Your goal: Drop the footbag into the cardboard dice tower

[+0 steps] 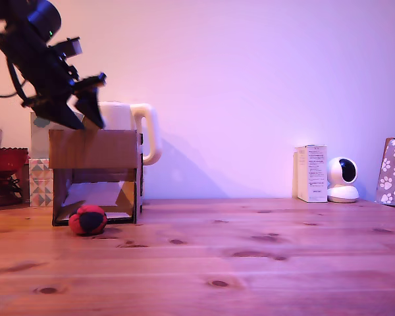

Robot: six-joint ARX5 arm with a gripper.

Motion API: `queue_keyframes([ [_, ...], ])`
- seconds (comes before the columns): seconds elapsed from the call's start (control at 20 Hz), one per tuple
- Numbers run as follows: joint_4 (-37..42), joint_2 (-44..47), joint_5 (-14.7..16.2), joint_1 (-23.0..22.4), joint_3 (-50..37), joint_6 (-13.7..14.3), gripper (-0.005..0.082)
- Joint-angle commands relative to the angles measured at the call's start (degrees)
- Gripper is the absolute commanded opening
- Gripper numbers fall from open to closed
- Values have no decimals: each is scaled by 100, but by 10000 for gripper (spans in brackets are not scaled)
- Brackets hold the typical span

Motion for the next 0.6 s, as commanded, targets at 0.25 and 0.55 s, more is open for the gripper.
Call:
queue_keyframes([
  [0.25, -433, -603, 179, -20, 35, 155, -21],
  [0.55, -295, -984, 516, -57, -372, 155, -21],
])
